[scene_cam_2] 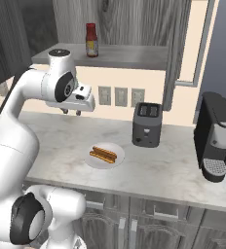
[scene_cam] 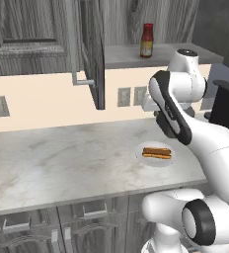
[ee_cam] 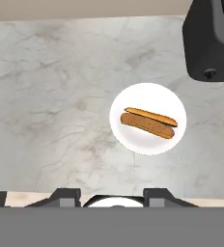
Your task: Move the hot dog bun to the plate on the dining table and place the condiment next to that plate. Then navigate to the fridge and take the sausage and place it on the plate as well.
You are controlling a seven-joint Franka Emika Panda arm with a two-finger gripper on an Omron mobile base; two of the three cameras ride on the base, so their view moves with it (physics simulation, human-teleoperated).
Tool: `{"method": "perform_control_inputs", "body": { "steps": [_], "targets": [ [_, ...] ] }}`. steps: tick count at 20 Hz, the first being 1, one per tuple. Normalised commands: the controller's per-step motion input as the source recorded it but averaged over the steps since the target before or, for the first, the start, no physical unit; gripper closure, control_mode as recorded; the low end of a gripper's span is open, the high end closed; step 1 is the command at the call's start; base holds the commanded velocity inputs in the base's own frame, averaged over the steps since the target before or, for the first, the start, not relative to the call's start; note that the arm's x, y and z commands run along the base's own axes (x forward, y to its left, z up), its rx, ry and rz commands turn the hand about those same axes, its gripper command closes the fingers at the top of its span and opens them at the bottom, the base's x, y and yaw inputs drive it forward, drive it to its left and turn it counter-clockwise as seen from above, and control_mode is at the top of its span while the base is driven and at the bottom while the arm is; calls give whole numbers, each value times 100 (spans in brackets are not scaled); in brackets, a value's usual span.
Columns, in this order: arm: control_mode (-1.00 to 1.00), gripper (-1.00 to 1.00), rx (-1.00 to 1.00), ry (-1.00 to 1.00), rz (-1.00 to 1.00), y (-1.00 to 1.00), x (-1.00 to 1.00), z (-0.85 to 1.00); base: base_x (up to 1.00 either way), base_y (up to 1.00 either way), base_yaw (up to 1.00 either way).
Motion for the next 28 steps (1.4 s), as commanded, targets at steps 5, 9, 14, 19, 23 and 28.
{"method": "perform_control_inputs", "body": {
  "steps": [5,9,14,19,23,28],
  "targets": [
    [-100,-100,0,0,2,-20,-1,-24,0,0,0],
    [-100,-100,0,0,10,-49,0,-48,0,0,0],
    [-100,-100,-2,0,14,-31,7,-56,0,0,0],
    [-100,-100,-12,0,14,-3,20,-58,0,0,0],
    [-100,-100,-13,0,8,-1,29,-46,0,0,0],
    [-100,-100,-9,0,5,0,23,-40,0,0,0]
  ]
}}
